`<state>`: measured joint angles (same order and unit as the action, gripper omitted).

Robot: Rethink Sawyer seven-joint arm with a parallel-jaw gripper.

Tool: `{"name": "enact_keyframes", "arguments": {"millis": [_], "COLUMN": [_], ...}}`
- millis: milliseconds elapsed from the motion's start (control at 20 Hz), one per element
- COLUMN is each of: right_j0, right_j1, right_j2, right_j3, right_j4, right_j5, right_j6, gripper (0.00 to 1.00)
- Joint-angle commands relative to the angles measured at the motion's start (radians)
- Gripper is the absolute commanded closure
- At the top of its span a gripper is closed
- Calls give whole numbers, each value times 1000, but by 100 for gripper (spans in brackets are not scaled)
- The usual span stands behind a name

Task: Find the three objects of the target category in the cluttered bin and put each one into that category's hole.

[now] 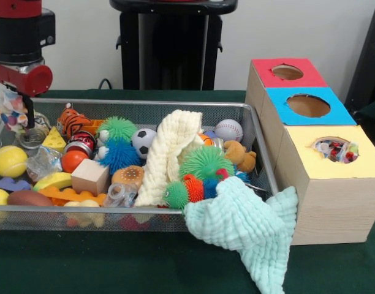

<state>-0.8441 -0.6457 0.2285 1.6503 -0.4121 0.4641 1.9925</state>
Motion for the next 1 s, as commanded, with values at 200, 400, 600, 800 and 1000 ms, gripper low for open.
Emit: {"name": "enact_keyframes", "arguments": {"millis": [200, 400, 600, 800, 1000], "right_j0": [68, 120, 167, 220, 268], "right_j1": [21, 7, -13, -29, -38], "right_j2": [-30, -62, -85, -118, -150], "right_j3": [87, 108, 114, 91, 85], "right_j4": [54, 62, 86, 117, 161], "right_j5": [33, 23, 53, 103, 127], "right_j6": [120, 152, 161, 170, 193], "gripper": [100, 100, 100, 100, 100]}}
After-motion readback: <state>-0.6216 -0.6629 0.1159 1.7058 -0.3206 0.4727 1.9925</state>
